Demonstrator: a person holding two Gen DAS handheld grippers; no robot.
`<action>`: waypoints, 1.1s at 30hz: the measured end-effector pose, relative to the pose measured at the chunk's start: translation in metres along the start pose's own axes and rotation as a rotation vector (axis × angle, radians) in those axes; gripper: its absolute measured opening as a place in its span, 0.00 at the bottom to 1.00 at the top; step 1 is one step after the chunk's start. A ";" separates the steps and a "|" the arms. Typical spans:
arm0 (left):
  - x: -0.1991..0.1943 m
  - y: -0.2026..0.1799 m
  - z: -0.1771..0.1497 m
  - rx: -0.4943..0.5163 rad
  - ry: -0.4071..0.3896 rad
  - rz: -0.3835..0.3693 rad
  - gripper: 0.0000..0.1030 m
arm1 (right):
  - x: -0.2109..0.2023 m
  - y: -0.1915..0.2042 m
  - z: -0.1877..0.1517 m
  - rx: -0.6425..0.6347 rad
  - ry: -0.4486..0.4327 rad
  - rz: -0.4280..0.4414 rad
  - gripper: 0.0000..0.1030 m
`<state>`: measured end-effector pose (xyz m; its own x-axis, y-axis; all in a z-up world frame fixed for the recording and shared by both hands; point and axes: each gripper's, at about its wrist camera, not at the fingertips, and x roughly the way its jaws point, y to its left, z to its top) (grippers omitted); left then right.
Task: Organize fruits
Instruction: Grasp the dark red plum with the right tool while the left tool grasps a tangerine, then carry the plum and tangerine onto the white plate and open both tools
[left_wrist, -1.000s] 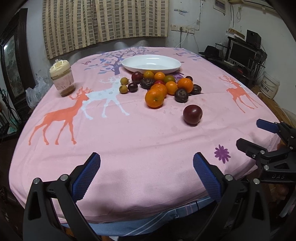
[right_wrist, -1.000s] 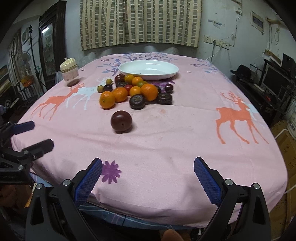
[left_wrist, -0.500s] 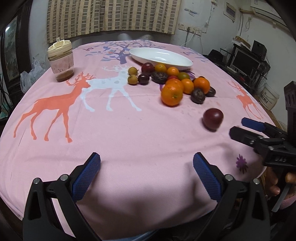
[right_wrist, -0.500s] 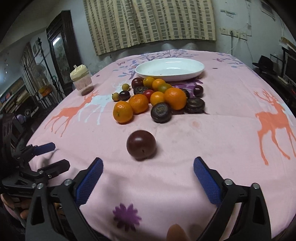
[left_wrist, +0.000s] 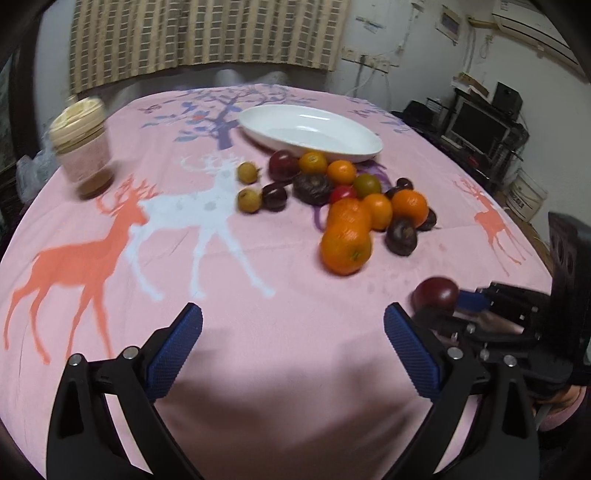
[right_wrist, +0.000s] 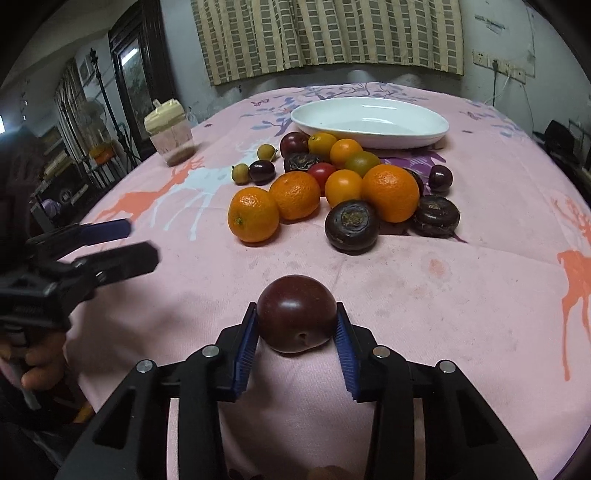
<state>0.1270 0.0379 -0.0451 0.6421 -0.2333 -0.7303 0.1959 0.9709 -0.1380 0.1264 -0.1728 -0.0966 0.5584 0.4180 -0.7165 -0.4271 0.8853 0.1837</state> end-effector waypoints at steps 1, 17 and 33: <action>0.007 -0.004 0.007 0.017 0.007 -0.015 0.83 | 0.000 -0.004 0.000 0.022 -0.003 0.021 0.39; 0.076 -0.038 0.039 0.119 0.145 -0.046 0.43 | 0.001 -0.016 0.002 0.096 -0.004 0.106 0.39; 0.065 -0.014 0.137 0.011 -0.031 -0.105 0.42 | -0.007 -0.052 0.106 0.088 -0.176 0.025 0.39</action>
<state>0.2676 0.0019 0.0012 0.6404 -0.3351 -0.6911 0.2711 0.9405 -0.2049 0.2206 -0.2005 -0.0296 0.6673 0.4623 -0.5839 -0.3829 0.8854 0.2634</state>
